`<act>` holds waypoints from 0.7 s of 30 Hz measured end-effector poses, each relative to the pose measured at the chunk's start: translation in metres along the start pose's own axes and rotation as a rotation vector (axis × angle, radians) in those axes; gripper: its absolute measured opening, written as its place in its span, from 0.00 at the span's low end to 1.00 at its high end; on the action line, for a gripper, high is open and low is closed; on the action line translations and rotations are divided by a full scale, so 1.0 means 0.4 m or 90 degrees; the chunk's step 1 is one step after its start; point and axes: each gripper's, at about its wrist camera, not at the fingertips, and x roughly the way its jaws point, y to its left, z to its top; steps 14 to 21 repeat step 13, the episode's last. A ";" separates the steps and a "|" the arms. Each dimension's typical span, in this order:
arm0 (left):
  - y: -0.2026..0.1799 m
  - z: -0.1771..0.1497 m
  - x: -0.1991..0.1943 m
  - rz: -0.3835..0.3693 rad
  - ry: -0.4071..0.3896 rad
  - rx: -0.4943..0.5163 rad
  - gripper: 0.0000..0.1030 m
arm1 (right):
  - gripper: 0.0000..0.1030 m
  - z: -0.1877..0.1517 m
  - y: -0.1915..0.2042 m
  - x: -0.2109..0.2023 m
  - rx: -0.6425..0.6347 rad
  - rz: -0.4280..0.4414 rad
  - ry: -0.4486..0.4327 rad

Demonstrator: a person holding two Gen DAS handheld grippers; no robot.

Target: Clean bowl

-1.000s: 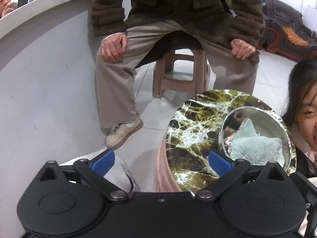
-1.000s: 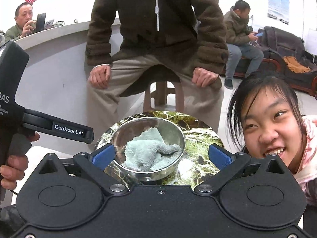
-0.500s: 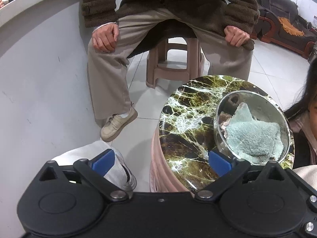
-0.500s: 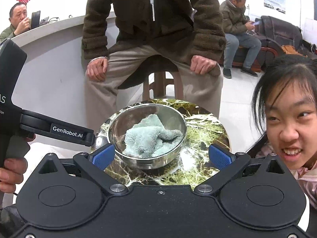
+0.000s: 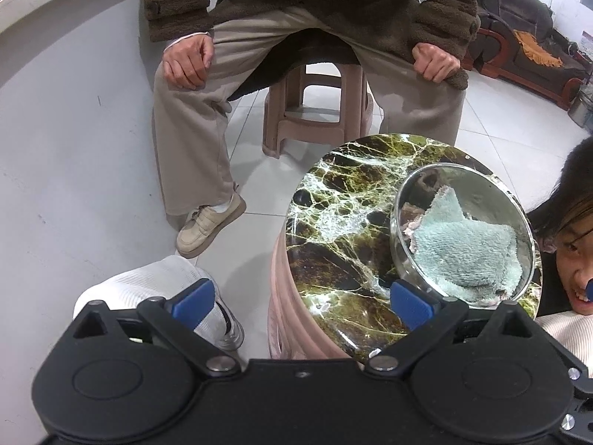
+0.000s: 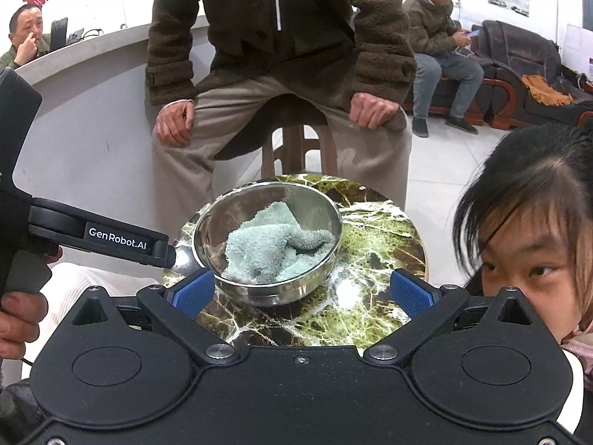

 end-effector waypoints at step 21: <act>0.002 -0.006 -0.003 -0.013 -0.005 0.006 0.99 | 1.00 -0.002 0.012 0.006 0.001 -0.002 0.007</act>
